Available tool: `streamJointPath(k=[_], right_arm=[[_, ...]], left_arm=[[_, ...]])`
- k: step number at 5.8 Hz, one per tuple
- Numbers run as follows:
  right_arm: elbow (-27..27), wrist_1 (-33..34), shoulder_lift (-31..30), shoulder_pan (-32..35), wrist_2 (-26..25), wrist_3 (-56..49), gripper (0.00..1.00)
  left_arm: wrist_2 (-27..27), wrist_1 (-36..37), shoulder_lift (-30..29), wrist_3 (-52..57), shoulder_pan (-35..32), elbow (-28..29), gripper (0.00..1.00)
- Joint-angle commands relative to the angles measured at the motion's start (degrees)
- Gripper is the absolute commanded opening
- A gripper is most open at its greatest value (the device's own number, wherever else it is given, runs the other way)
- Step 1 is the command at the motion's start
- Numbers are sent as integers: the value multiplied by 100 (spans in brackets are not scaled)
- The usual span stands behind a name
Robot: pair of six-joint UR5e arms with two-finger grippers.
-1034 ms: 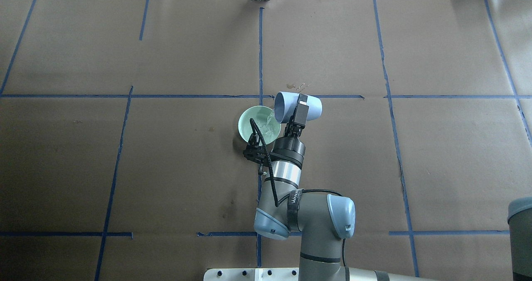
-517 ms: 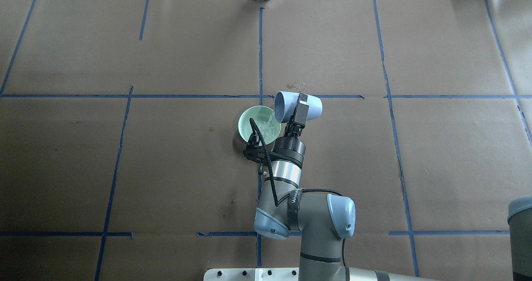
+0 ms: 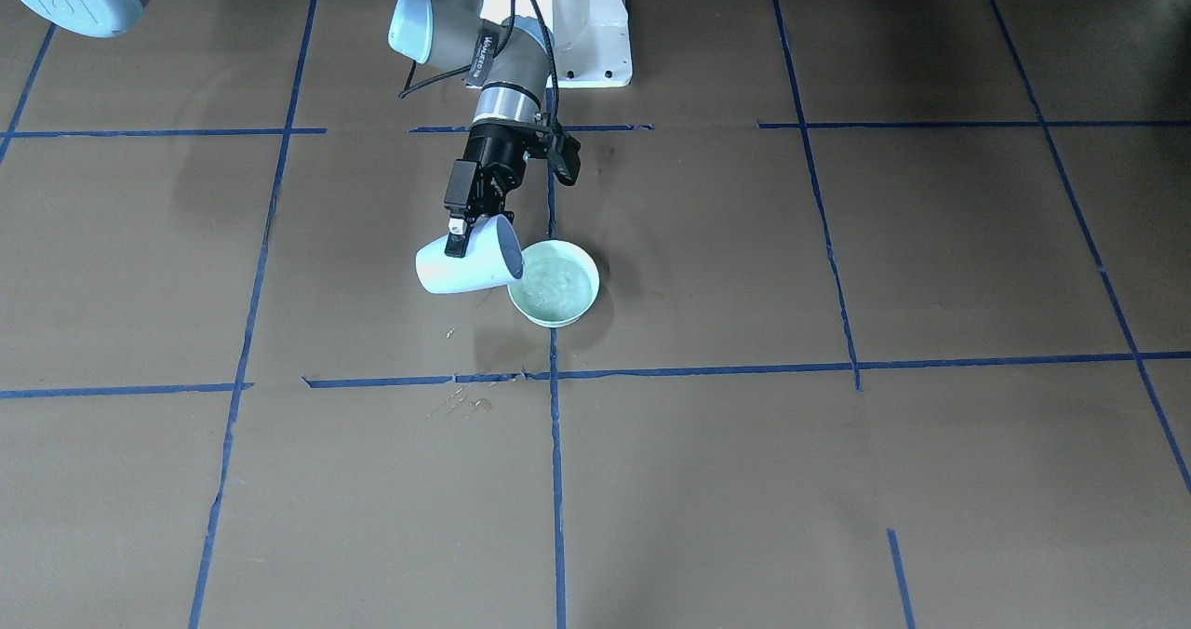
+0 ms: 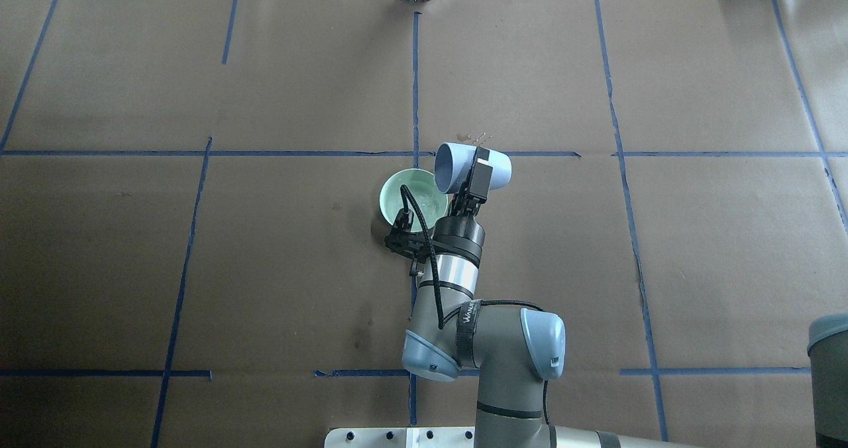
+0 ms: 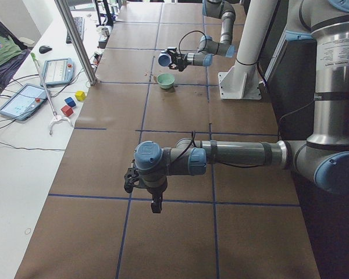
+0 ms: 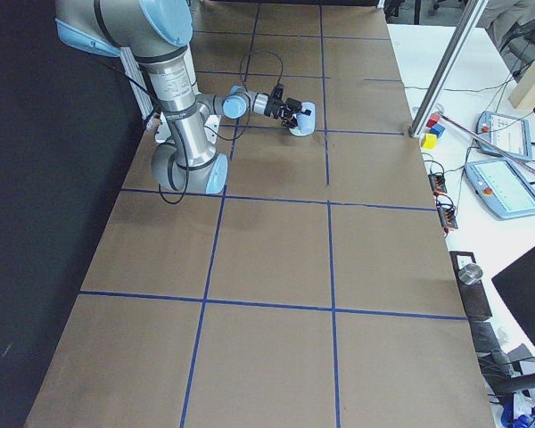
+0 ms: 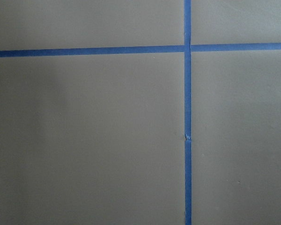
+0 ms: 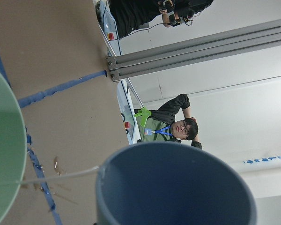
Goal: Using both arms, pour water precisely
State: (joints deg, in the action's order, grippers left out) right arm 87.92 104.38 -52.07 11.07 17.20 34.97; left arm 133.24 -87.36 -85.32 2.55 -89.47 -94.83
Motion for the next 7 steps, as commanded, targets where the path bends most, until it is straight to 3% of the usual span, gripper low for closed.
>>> streamJointPath(k=[1,4,6,7], right_arm=[[153,-84,21,0,124,719,0],[610,-1592,-267,79,809,1403,0],[1538,-1658,-811,201,1326,2378,0],[1735,-1667,-1110,298,1434,3114,0]], left_arm=[[9,0,-20,0,0,0,100],[281,0,-2,-9,-9,-70,100],[264,-9,-2,-9,-9,-44,100],[246,-9,-2,-9,-9,-53,100]])
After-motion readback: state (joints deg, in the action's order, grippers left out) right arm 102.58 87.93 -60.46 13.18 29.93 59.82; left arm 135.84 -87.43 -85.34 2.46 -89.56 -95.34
